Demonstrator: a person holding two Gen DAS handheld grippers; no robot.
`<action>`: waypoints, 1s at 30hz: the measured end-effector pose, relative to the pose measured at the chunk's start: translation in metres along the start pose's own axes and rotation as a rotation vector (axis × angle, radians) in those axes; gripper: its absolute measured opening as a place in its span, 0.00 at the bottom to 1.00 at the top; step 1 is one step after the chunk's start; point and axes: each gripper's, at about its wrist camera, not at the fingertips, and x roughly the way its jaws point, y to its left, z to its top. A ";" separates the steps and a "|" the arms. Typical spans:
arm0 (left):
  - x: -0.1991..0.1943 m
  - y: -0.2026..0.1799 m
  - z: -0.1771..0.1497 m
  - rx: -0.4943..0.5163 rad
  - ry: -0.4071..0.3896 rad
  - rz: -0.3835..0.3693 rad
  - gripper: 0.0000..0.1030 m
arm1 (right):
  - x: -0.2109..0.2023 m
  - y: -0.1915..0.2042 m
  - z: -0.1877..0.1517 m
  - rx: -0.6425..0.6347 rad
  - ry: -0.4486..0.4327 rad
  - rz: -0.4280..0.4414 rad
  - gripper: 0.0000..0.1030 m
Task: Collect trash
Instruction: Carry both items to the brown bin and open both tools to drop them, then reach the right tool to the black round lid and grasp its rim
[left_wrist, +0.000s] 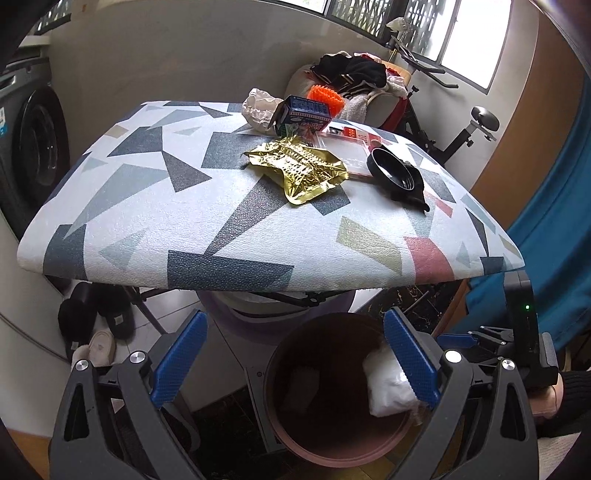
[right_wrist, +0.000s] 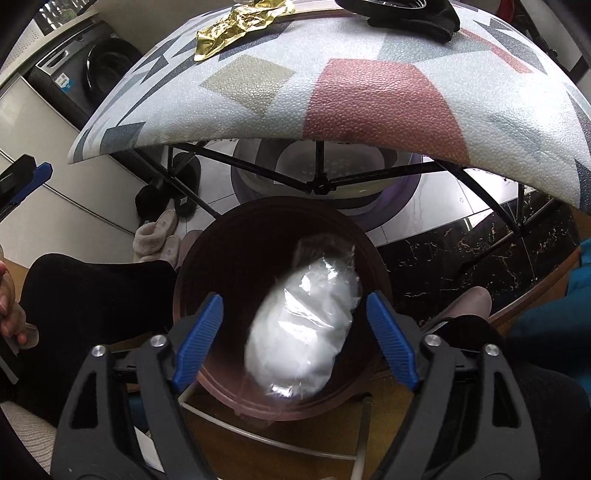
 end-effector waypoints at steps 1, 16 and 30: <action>0.000 0.000 0.000 0.000 0.000 0.000 0.91 | 0.000 -0.001 0.001 0.004 -0.004 -0.005 0.89; 0.000 0.001 0.000 -0.001 0.000 0.000 0.91 | -0.009 0.004 0.002 -0.014 -0.048 -0.040 0.94; 0.001 0.010 -0.001 -0.009 -0.001 0.006 0.91 | -0.022 0.004 0.005 -0.017 -0.125 -0.055 0.94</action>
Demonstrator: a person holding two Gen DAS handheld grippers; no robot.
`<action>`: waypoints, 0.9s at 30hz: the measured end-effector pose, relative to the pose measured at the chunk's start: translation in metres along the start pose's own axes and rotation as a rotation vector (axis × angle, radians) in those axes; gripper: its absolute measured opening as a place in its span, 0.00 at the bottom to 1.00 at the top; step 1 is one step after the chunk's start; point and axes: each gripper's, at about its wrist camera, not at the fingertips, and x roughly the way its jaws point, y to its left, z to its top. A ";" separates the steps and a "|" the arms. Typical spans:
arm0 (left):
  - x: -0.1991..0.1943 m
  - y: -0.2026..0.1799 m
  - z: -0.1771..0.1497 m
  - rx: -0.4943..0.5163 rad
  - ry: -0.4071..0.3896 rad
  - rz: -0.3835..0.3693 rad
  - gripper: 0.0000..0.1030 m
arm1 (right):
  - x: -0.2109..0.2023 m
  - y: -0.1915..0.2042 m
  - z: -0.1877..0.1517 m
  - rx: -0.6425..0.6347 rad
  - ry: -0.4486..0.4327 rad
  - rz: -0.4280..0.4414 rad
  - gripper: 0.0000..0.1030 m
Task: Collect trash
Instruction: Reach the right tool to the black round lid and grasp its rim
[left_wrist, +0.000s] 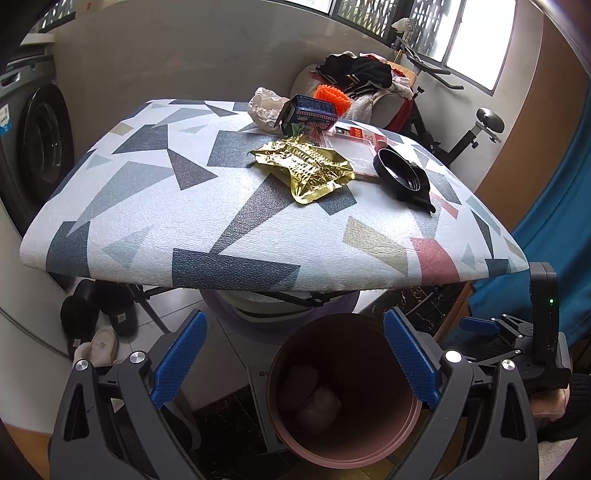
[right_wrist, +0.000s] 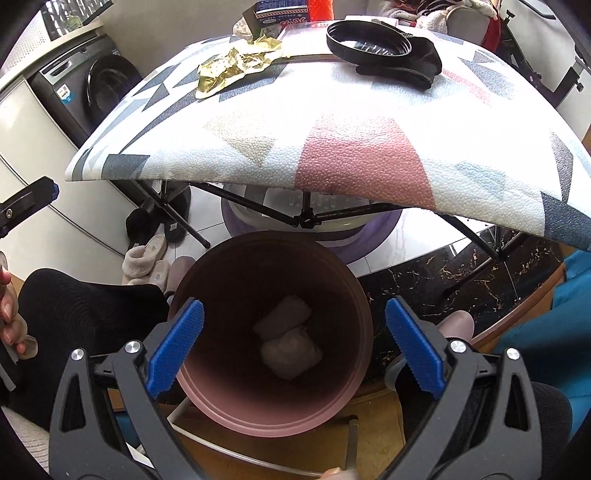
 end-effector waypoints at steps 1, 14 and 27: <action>0.000 0.001 0.000 0.000 0.001 0.000 0.91 | -0.001 -0.001 0.000 0.004 -0.005 0.002 0.94; 0.000 0.007 0.013 -0.033 -0.007 0.007 0.91 | -0.018 -0.019 0.022 0.027 -0.122 -0.036 0.95; 0.016 0.019 0.040 -0.042 -0.018 0.018 0.91 | -0.013 -0.043 0.093 0.017 -0.171 -0.078 0.95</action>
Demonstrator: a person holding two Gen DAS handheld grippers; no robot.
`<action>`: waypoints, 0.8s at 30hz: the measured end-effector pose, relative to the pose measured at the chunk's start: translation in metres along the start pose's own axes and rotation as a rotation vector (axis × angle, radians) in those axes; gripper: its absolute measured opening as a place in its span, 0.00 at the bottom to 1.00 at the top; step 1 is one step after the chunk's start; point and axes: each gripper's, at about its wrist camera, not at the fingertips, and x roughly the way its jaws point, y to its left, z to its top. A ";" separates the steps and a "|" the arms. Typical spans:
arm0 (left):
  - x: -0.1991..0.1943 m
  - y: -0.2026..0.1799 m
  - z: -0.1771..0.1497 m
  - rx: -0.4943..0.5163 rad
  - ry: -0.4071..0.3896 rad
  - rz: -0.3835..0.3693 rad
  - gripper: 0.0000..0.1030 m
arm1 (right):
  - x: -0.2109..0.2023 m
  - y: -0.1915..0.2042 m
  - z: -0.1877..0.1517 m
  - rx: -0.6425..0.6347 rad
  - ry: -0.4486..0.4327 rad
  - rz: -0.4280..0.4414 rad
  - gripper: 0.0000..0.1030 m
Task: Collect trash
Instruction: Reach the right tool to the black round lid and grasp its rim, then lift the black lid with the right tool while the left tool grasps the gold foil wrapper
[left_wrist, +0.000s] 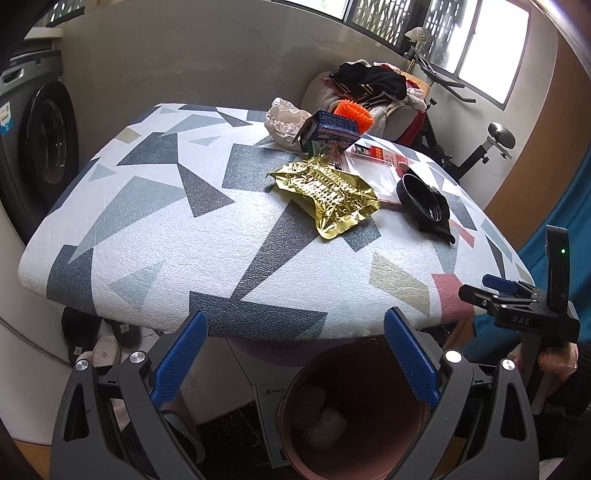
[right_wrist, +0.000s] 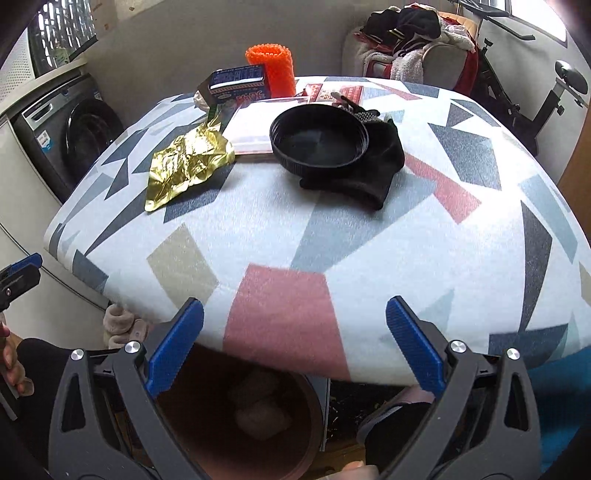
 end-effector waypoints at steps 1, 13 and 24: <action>0.002 0.001 0.002 -0.003 0.000 -0.002 0.91 | 0.003 -0.001 0.008 -0.001 -0.005 -0.004 0.95; 0.030 0.012 0.020 -0.039 0.026 -0.007 0.91 | 0.065 -0.016 0.083 0.069 0.015 -0.025 0.95; 0.044 0.021 0.030 -0.087 0.050 -0.022 0.91 | 0.097 -0.022 0.124 0.146 0.054 -0.018 0.95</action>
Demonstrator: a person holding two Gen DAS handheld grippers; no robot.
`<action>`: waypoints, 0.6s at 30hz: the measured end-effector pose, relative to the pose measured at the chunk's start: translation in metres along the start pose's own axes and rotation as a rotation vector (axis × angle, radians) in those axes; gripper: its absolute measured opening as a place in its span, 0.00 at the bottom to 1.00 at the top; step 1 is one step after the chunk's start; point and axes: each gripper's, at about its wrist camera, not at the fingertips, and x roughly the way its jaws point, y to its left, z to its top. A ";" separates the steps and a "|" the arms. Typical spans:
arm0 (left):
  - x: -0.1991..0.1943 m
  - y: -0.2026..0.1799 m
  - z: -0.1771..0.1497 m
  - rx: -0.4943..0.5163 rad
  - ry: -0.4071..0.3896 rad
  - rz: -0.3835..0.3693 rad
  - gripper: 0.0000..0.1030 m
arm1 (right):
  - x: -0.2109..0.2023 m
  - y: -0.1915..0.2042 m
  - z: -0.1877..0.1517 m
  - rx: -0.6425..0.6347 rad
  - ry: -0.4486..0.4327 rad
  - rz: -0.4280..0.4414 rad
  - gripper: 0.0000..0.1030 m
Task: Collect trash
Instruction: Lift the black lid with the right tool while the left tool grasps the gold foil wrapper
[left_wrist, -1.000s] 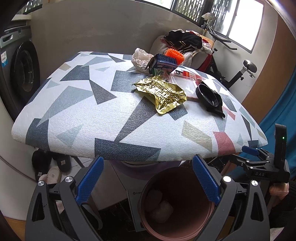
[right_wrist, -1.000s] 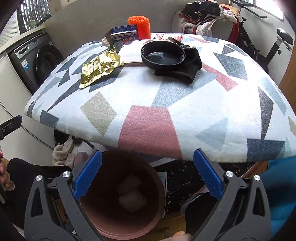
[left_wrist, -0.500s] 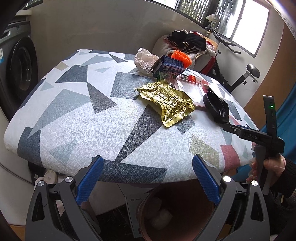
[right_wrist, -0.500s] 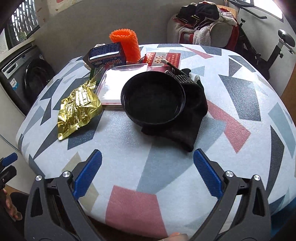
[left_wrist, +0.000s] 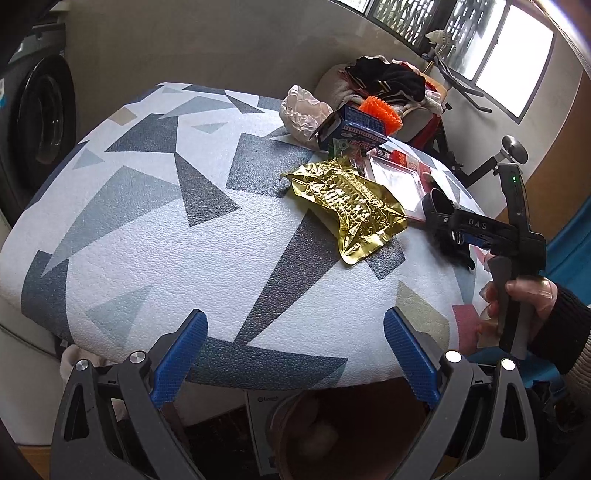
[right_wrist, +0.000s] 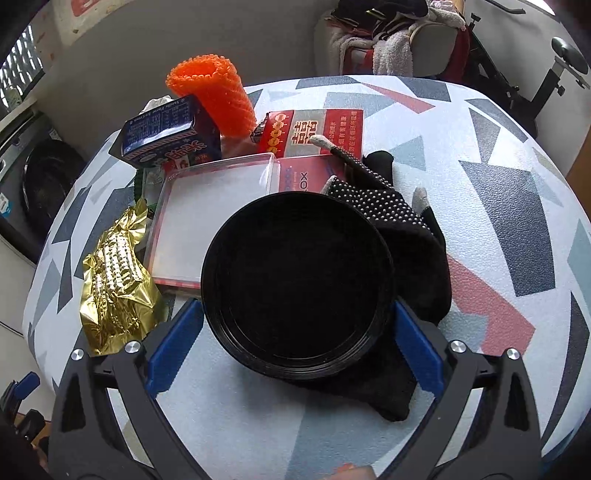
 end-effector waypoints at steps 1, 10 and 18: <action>0.001 0.001 0.002 -0.009 0.002 -0.009 0.91 | 0.000 -0.001 0.002 0.014 0.002 0.014 0.94; 0.021 0.005 0.024 -0.126 0.049 -0.116 0.63 | -0.031 0.007 -0.004 -0.085 -0.070 0.054 0.89; 0.074 0.005 0.063 -0.295 0.096 -0.187 0.46 | -0.058 0.007 -0.014 -0.115 -0.118 0.065 0.89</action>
